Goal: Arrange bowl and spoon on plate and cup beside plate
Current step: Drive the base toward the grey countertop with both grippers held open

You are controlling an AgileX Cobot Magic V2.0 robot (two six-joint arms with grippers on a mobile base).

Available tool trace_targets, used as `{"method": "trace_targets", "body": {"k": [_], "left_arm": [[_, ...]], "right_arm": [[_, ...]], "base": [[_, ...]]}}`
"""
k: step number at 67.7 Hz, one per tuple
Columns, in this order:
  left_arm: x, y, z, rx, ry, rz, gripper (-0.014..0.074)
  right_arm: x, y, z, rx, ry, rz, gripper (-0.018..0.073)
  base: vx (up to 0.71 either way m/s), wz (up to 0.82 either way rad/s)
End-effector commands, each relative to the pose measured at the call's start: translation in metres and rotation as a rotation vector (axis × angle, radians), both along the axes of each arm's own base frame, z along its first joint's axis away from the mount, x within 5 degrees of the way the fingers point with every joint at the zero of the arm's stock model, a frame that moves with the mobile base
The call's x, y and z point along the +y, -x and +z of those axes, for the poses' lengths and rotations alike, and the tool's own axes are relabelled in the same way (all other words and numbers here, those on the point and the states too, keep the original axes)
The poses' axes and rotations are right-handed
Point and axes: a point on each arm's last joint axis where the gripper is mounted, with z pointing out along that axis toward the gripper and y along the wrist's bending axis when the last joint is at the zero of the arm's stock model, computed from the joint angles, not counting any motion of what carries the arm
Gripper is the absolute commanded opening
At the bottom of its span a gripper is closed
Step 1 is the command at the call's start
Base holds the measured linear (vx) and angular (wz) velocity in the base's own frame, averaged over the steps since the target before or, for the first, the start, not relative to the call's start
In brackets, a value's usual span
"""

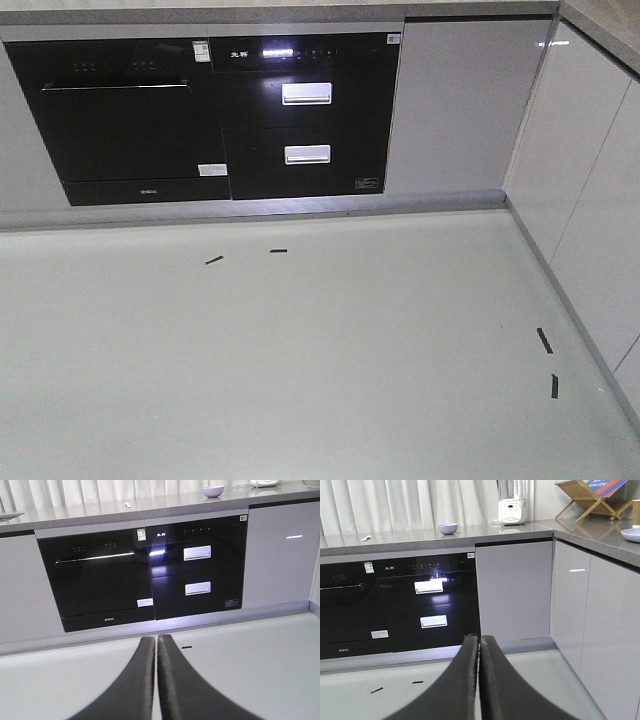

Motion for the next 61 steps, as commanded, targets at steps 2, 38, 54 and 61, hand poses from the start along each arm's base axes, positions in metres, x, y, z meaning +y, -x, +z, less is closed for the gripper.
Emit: {"method": "trace_targets", "body": {"k": [2, 38, 54, 61], "left_arm": [[-0.0003, -0.0015, 0.0081, -0.063, 0.015, -0.001, -0.0006], [-0.0003, -0.0015, 0.0081, -0.063, 0.015, -0.001, -0.0006], [-0.0003, -0.0015, 0.0081, -0.063, 0.015, -0.001, -0.0006], [-0.0003, -0.0015, 0.0081, -0.063, 0.015, -0.001, -0.0006]], "right_arm": [[0.001, 0.0008, 0.0061, -0.081, 0.017, 0.008, -0.0003], [0.001, 0.0008, 0.0061, -0.081, 0.017, 0.008, -0.0003], [0.001, 0.0008, 0.0061, -0.081, 0.017, 0.008, -0.0003], [0.001, 0.0008, 0.0061, -0.081, 0.017, 0.008, -0.0003]], "base": [[0.0, 0.0], [0.0, 0.0], [0.0, 0.0], [0.0, 0.0]]}}
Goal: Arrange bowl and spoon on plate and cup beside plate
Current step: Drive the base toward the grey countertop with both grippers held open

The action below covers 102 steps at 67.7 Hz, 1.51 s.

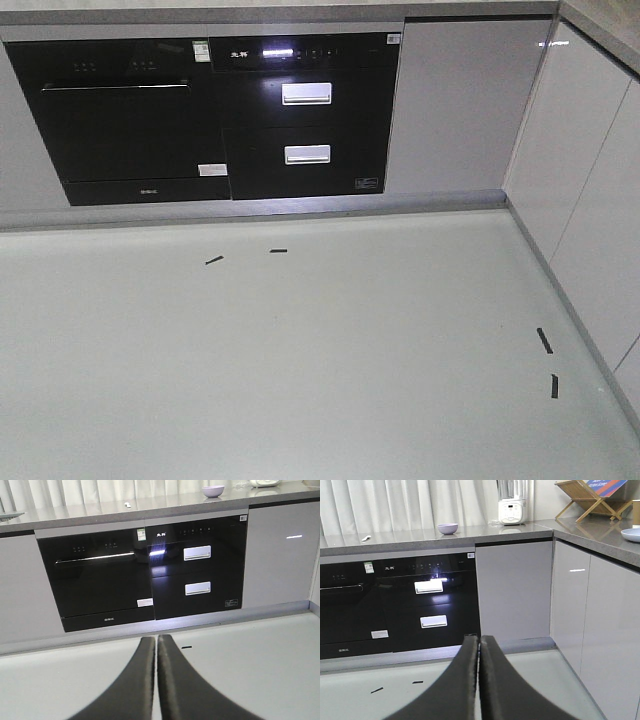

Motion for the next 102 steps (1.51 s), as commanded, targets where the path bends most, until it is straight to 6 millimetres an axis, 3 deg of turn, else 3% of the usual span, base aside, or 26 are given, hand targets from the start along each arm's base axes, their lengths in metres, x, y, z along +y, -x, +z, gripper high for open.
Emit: {"method": "trace_targets", "body": {"k": [1, 102], "left_arm": [[-0.0003, -0.0015, 0.0081, -0.063, 0.015, -0.001, -0.0006], [-0.0003, -0.0015, 0.0081, -0.063, 0.015, -0.001, -0.0006]], "right_arm": [[0.001, 0.0008, 0.0061, -0.081, 0.017, 0.008, -0.0003], [0.001, 0.0008, 0.0061, -0.081, 0.017, 0.008, -0.0003]], "base": [[0.0, 0.0], [0.06, 0.01]]}}
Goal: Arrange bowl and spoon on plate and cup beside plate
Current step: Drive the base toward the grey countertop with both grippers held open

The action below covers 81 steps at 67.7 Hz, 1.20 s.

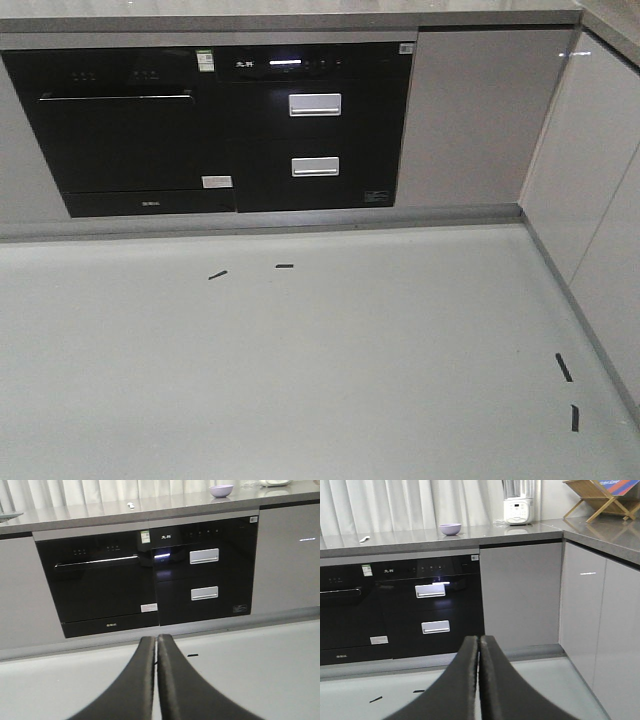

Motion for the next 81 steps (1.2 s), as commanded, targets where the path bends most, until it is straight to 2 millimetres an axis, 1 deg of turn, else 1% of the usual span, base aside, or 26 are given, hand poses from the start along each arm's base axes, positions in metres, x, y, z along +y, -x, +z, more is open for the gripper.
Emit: {"method": "trace_targets", "body": {"k": [1, 81], "left_arm": [[-0.0003, -0.0015, 0.0081, -0.063, 0.015, -0.001, -0.0006], [-0.0003, -0.0015, 0.0081, -0.063, 0.015, -0.001, -0.0006]], "right_arm": [[0.001, 0.0008, 0.0061, -0.081, 0.017, 0.008, -0.0003], [0.001, 0.0008, 0.0061, -0.081, 0.017, 0.008, -0.0003]], "base": [[0.05, 0.14], [0.05, 0.05]]}}
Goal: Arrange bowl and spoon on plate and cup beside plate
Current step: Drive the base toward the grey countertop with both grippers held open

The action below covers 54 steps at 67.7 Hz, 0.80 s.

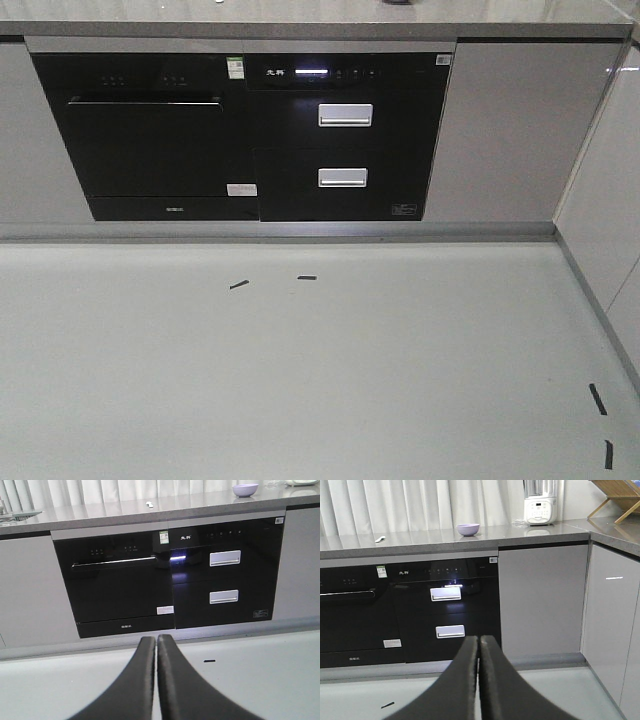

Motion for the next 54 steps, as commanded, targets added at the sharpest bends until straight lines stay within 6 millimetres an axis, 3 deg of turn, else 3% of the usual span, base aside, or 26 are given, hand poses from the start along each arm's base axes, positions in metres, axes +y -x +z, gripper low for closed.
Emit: {"method": "trace_targets", "body": {"k": [1, 54], "left_arm": [[-0.0003, -0.0015, 0.0081, -0.063, 0.015, -0.001, -0.0006], [-0.0003, -0.0015, 0.0081, -0.063, 0.015, -0.001, -0.0006]], "right_arm": [[0.001, 0.0008, 0.0061, -0.081, 0.017, 0.008, -0.0003], [0.001, 0.0008, 0.0061, -0.081, 0.017, 0.008, -0.0003]], "base": [[0.07, 0.02], [0.05, 0.0]]}}
